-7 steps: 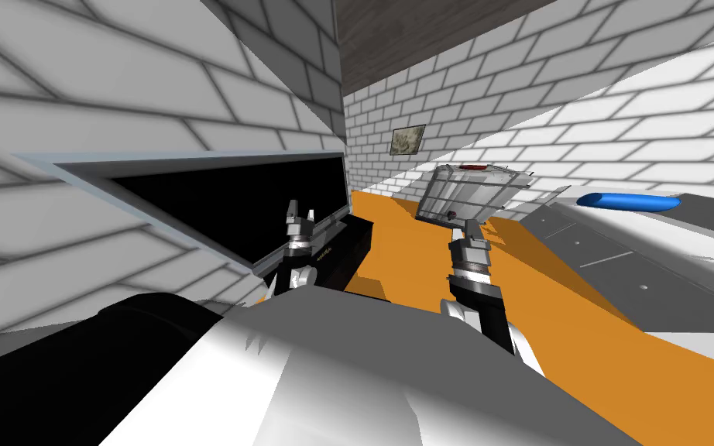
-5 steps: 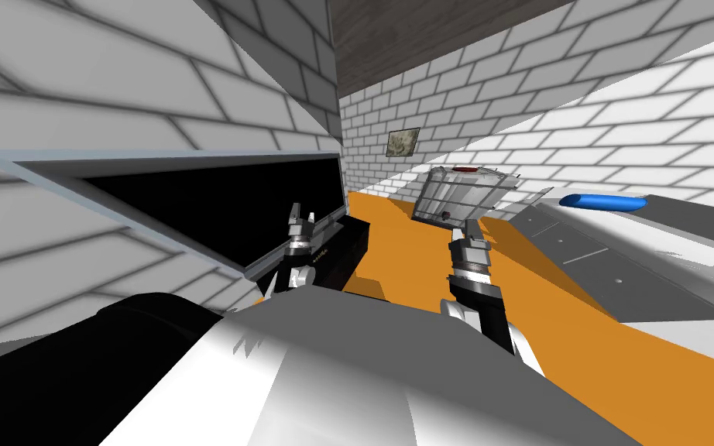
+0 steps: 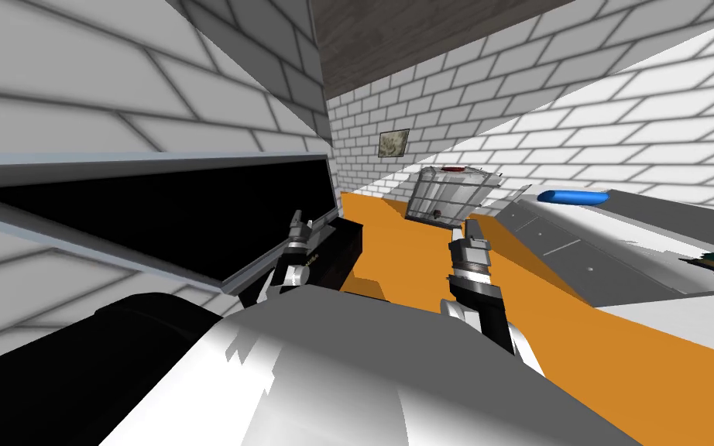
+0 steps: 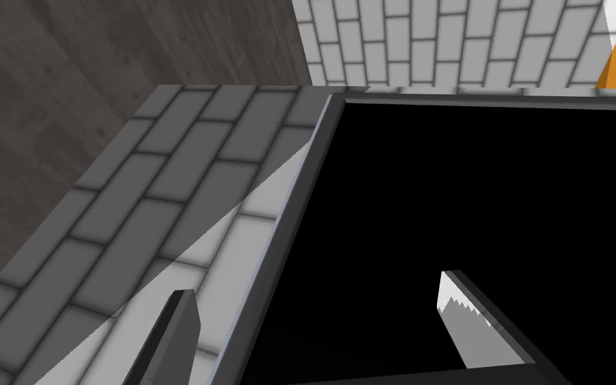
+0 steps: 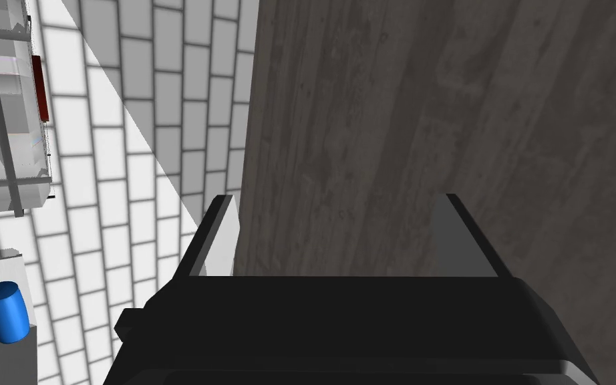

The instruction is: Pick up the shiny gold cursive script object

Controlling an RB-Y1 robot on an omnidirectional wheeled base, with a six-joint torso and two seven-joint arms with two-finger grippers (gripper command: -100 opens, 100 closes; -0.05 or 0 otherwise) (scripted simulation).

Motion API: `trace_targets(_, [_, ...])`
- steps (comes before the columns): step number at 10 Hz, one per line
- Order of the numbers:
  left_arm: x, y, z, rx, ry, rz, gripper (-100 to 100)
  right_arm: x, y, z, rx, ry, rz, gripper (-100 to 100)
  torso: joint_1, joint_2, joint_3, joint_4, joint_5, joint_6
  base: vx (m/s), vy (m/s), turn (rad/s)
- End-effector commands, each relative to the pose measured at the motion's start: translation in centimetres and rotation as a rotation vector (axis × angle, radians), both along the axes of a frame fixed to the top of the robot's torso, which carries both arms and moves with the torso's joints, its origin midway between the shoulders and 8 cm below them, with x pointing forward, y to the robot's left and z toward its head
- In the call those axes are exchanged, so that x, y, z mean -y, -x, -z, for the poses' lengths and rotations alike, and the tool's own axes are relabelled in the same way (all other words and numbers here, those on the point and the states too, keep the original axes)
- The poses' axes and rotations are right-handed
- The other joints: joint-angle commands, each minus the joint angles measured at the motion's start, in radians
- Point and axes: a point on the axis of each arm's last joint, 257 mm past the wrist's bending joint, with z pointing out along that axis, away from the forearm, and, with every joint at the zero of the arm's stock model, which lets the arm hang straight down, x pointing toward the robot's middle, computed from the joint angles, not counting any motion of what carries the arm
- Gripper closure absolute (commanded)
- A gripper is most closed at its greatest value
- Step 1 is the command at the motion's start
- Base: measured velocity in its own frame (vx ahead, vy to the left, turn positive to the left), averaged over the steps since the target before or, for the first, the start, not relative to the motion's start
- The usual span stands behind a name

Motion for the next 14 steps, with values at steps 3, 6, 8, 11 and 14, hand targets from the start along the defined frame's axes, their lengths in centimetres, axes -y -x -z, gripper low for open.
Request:
trace_targets(3, [-2.4, -1.1, 3.3, -0.090, 0.020, -0.030, -100, 0.0, 0.0, 0.0, 0.000, 0.000, 0.000, 0, 0.003, 0.002, 0.001, 0.000, 0.001, 0.000, 0.061, -0.013, -0.051])
trace_targets(6, [-5.8, -1.8, 7.3, -0.204, 0.054, -0.077, -100, 0.0, 0.0, 0.0, 0.000, 0.000, 0.000, 0, 0.002, 0.002, 0.001, 0.000, 0.000, 0.000, 0.064, -0.017, -0.093])
trace_targets(8, [-9.4, -1.9, 11.0, -0.309, 0.094, -0.131, -100, 0.0, 0.0, 0.0, 0.000, 0.000, 0.000, 0, 0.003, 0.002, 0.001, 0.000, 0.001, 0.000, 0.073, -0.010, -0.106])
trace_targets(11, [-11.5, -1.6, 14.1, -0.389, 0.127, -0.166, -100, 0.0, 0.0, 0.0, 0.000, 0.000, 0.000, 0, 0.003, 0.003, 0.002, 0.001, 0.001, 0.000, 0.049, -0.001, -0.046])
trace_targets(14, [-15.3, -0.6, 18.9, -0.515, 0.194, -0.233, -100, 0.0, 0.0, 0.0, 0.000, 0.000, 0.000, 0, 0.003, 0.003, 0.002, 0.001, 0.001, 0.000, 0.051, -0.001, -0.086])
